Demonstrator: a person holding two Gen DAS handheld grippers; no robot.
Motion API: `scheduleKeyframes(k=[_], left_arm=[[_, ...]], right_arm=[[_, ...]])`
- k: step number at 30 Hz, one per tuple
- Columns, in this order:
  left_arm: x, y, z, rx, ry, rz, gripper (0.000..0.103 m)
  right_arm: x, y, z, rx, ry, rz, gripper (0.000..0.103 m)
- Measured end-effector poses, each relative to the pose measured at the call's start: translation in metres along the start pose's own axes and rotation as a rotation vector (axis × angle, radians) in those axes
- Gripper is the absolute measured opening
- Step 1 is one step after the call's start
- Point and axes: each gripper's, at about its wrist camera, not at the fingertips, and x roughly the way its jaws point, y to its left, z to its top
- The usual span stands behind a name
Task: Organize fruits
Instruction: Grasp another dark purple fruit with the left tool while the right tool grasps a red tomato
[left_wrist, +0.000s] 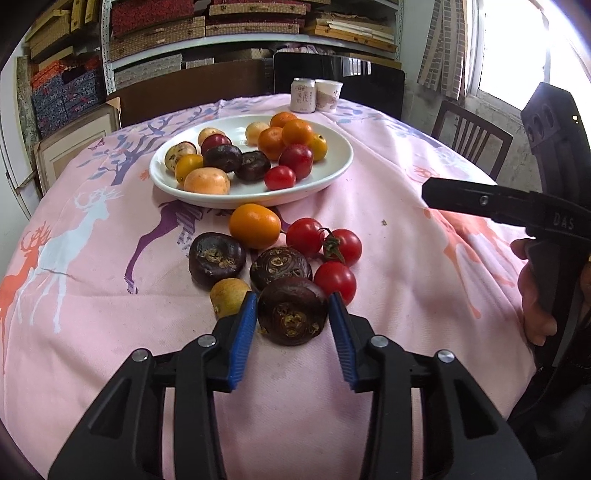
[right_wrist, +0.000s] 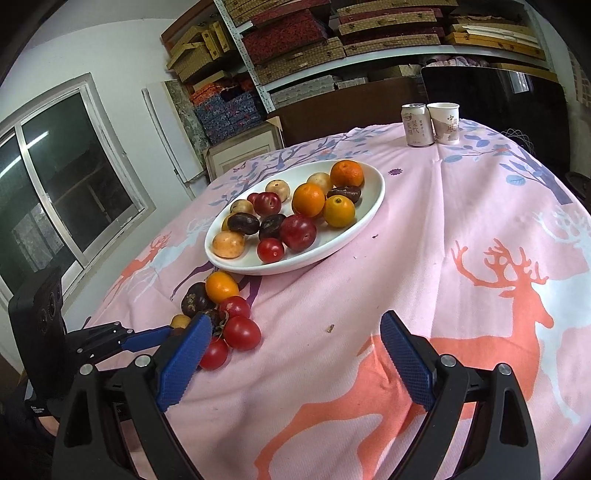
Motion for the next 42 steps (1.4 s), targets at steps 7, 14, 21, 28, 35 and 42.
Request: scheduleKeyframes(k=[7, 14, 21, 28, 35, 42], left_arm=[[0.009, 0.003, -0.001, -0.020, 0.024, -0.004, 0.041], [-0.004, 0.008, -0.003, -0.045, -0.029, -0.007, 0.040], [-0.037, 0.031, -0.010, -0.108, -0.074, 0.026, 0.040], [-0.041, 0.048, -0.021, -0.140, -0.068, 0.040, 0.040], [-0.035, 0.052, -0.026, -0.148, -0.060, 0.016, 0.040], [-0.033, 0.051, -0.028, -0.148, -0.055, 0.003, 0.040]], right_arm=[[-0.001, -0.002, 0.000, 0.013, -0.006, 0.014, 0.093], [0.000, -0.002, 0.000, 0.006, 0.001, 0.022, 0.093], [0.016, 0.060, -0.021, -0.283, 0.141, 0.059, 0.074], [0.052, 0.092, -0.026, -0.315, 0.274, 0.043, 0.053], [0.068, 0.095, -0.022, -0.307, 0.305, 0.003, 0.045], [0.065, 0.093, -0.021, -0.306, 0.279, -0.008, 0.030]])
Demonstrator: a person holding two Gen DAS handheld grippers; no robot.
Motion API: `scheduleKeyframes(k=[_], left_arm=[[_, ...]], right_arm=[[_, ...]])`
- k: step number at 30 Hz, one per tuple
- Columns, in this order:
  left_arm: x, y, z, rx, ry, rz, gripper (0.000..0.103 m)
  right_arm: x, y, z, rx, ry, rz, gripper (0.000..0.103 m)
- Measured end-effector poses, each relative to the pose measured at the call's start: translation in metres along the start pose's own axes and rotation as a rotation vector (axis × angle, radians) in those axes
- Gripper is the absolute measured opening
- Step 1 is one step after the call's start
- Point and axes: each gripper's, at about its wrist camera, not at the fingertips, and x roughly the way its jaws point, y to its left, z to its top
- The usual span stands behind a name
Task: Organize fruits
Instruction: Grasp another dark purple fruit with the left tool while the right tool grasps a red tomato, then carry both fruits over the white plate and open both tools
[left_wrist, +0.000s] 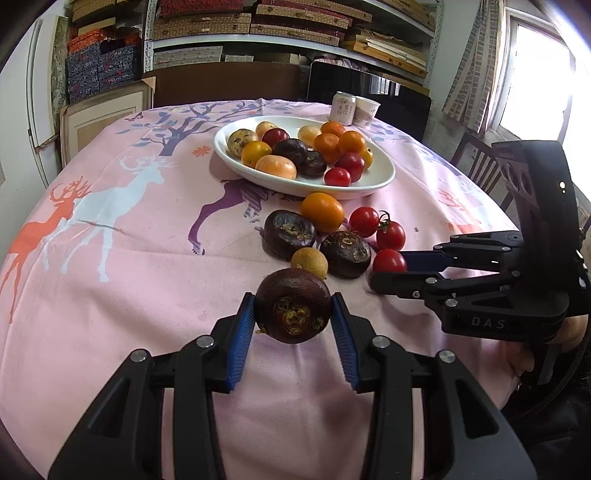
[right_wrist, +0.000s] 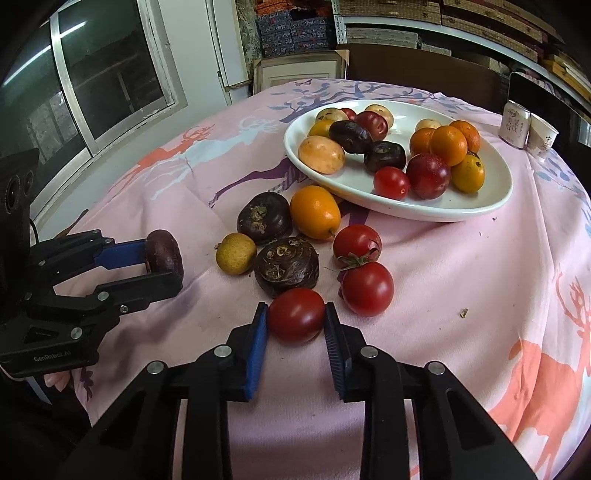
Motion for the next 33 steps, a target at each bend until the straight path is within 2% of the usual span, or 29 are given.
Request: scheduleKeyframes(k=[3, 7, 11, 15, 20, 25, 26, 27, 29, 31, 33], left_arm=[[-0.003, -0.002, 0.005, 0.005, -0.009, -0.003, 0.040], [-0.007, -0.006, 0.023, 0.018, -0.039, -0.009, 0.040], [0.000, -0.007, 0.062, 0.022, -0.076, -0.028, 0.040], [0.022, -0.005, 0.117, 0.007, -0.095, -0.055, 0.041], [0.075, 0.004, 0.169, -0.037, -0.054, -0.043, 0.041], [0.116, 0.014, 0.181, -0.086, 0.008, -0.025, 0.041], [0.119, 0.015, 0.180, -0.090, 0.011, -0.022, 0.042], [0.121, 0.015, 0.179, -0.090, 0.012, -0.022, 0.050], [0.118, 0.015, 0.178, -0.091, 0.001, -0.016, 0.057], [0.109, 0.015, 0.177, -0.088, -0.024, -0.011, 0.070], [0.097, 0.013, 0.174, -0.084, -0.049, -0.010, 0.071]], right_arm=[[-0.017, -0.002, 0.000, -0.003, -0.061, -0.022, 0.030], [-0.041, -0.029, 0.010, 0.043, -0.133, -0.080, 0.030], [-0.054, -0.070, 0.030, 0.146, -0.179, -0.113, 0.030], [-0.058, -0.092, 0.068, 0.161, -0.242, -0.134, 0.030], [-0.035, -0.108, 0.118, 0.151, -0.270, -0.154, 0.030], [0.005, -0.109, 0.143, 0.109, -0.247, -0.155, 0.031], [0.008, -0.107, 0.144, 0.100, -0.252, -0.167, 0.031], [0.010, -0.104, 0.144, 0.092, -0.258, -0.174, 0.039], [0.009, -0.104, 0.143, 0.090, -0.279, -0.205, 0.048], [0.003, -0.106, 0.140, 0.099, -0.293, -0.191, 0.049], [-0.008, -0.107, 0.134, 0.117, -0.313, -0.200, 0.050]])
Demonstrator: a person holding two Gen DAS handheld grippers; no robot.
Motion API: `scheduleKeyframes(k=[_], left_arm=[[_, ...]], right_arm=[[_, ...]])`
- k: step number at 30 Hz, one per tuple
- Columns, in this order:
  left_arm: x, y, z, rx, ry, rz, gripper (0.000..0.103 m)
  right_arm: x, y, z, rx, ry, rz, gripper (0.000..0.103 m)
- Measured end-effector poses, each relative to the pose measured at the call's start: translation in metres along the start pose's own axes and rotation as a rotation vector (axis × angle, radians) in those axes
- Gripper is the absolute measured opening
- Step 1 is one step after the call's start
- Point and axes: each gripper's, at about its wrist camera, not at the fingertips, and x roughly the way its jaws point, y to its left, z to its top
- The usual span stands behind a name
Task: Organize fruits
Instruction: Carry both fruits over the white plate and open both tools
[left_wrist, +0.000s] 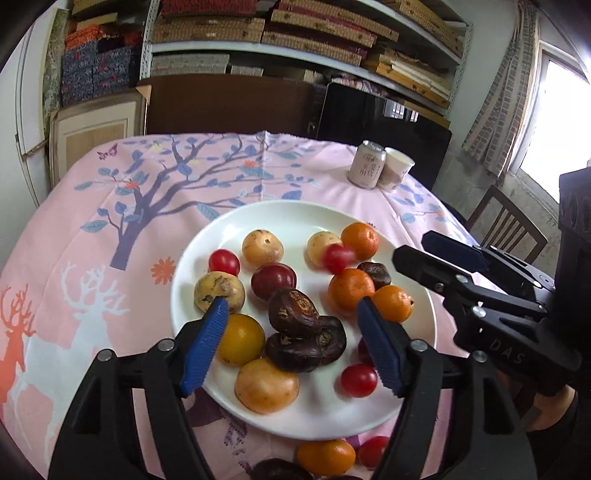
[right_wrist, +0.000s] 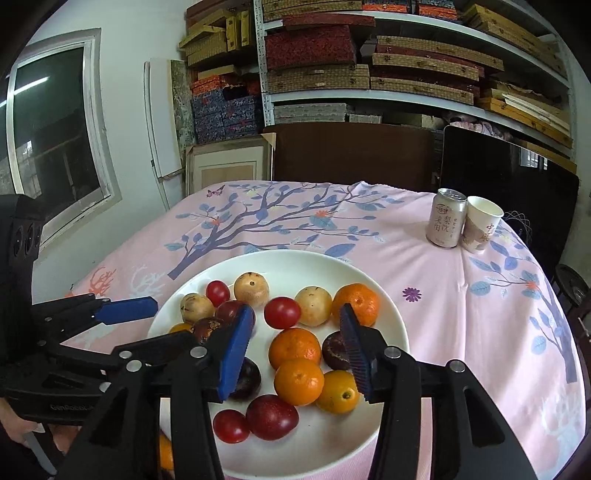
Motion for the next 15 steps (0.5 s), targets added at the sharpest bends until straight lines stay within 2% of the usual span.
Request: scheduleKeyframes(k=[1, 6, 11, 15], left_arm=[[-0.007, -0.001, -0.003, 0.002, -0.008, -0.004, 0.071], [-0.046, -0.007, -0.047, 0.088, -0.016, -0.015, 0.076], [-0.059, -0.016, -0.104, 0.190, 0.081, -0.010, 0.076], [-0.064, -0.018, -0.132, 0.211, 0.122, 0.013, 0.076]], right_arm=[[-0.008, -0.002, -0.003, 0.013, -0.011, 0.004, 0.051], [-0.055, -0.014, -0.043, 0.071, -0.068, 0.025, 0.071], [-0.066, -0.020, -0.080, 0.092, -0.005, 0.019, 0.072], [-0.067, -0.015, -0.095, 0.066, 0.012, 0.005, 0.072]])
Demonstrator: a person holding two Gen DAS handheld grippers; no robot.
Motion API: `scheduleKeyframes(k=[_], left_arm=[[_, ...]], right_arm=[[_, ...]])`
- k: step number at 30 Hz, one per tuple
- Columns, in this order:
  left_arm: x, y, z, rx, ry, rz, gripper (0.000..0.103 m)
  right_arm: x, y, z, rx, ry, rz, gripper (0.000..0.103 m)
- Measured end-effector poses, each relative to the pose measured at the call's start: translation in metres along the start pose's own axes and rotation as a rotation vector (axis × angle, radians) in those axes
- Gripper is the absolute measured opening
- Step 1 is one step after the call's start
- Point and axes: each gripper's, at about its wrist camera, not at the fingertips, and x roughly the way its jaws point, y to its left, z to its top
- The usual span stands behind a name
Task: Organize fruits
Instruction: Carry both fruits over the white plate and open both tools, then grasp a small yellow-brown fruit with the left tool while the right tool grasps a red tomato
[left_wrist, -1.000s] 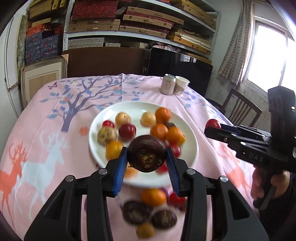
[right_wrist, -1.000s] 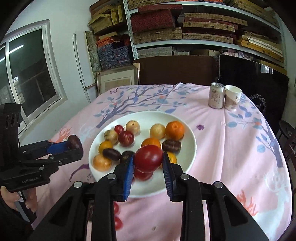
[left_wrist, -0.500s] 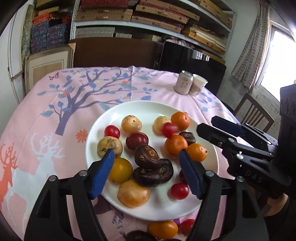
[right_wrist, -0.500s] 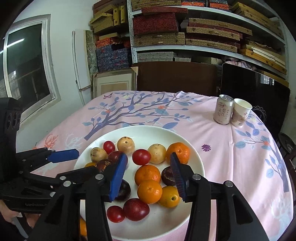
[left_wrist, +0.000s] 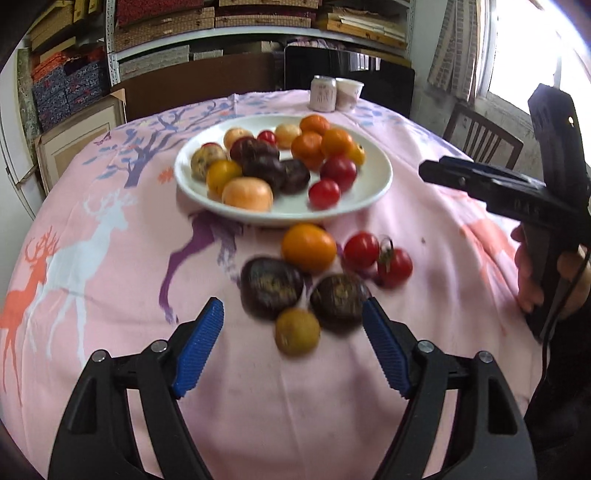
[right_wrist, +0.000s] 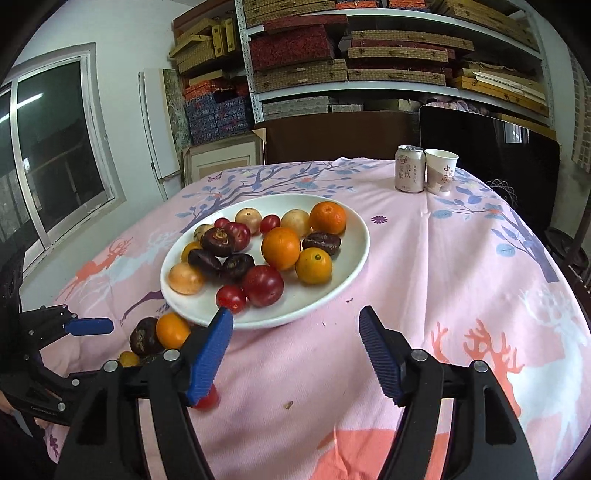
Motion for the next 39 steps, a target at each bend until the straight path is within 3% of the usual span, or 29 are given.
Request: scheduleKeyframes(k=[3, 7, 16, 19, 20, 25, 35, 37, 39], left_arm=[[0.000, 0.001, -0.009, -0.012, 0.009, 0.007, 0.072], [0.006, 0.002, -0.012, -0.015, 0.041, -0.002, 0.035], [0.018, 0.003, -0.008, -0.036, 0.070, -0.031, 0.032], [0.019, 0.003, -0.007, -0.037, 0.071, -0.036, 0.031], [0.019, 0.003, -0.007, -0.040, 0.067, -0.038, 0.025], [0.006, 0.008, -0.012, -0.088, 0.009, -0.081, 0.026], [-0.001, 0.015, -0.015, -0.136, -0.039, -0.085, 0.026], [-0.001, 0.014, -0.015, -0.136, -0.037, -0.086, 0.026], [-0.001, 0.014, -0.016, -0.136, -0.037, -0.083, 0.026]], right_arm=[[0.002, -0.003, -0.001, 0.016, 0.005, 0.004, 0.072], [0.005, -0.010, -0.003, 0.046, 0.025, 0.006, 0.072], [0.008, -0.003, -0.004, 0.014, 0.044, 0.049, 0.072], [0.011, 0.005, -0.006, -0.014, 0.089, 0.144, 0.072], [0.011, 0.009, -0.007, -0.029, 0.103, 0.174, 0.072], [0.017, 0.027, -0.014, -0.091, 0.202, 0.318, 0.071], [0.023, 0.050, -0.026, -0.183, 0.291, 0.325, 0.070], [0.024, 0.060, -0.028, -0.232, 0.301, 0.294, 0.067], [0.027, 0.063, -0.030, -0.243, 0.318, 0.283, 0.056]])
